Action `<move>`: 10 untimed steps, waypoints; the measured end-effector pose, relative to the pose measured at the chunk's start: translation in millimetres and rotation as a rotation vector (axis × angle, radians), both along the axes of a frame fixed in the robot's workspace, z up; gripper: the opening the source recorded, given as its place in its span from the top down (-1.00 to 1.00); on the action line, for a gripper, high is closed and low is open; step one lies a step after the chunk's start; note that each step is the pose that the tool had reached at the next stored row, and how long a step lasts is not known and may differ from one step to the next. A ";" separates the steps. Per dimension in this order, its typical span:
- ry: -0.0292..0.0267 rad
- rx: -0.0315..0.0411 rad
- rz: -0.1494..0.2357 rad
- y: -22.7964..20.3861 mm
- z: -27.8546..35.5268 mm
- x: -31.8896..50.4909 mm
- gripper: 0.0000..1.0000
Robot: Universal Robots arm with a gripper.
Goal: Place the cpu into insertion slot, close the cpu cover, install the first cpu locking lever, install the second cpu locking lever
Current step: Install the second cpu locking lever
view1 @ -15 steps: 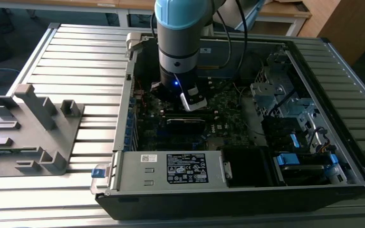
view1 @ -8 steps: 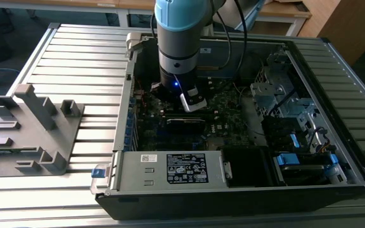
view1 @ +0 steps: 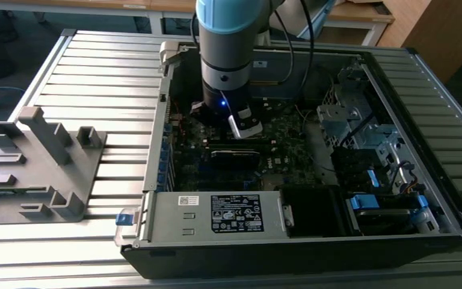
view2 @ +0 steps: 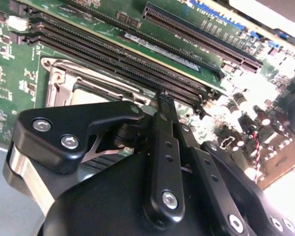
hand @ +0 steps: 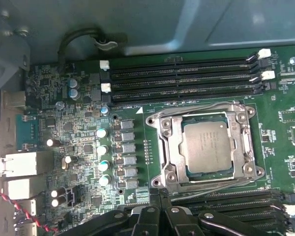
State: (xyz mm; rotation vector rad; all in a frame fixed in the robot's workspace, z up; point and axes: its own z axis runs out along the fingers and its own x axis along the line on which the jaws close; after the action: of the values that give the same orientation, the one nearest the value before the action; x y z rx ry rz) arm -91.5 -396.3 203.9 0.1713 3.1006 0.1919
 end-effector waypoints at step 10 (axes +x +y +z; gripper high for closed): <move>0.0063 0.0001 0.000 -1.1 0.4 7.8 0.80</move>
State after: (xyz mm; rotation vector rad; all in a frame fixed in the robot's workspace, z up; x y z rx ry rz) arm -83.8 -397.4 204.3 0.1720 3.1069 0.1918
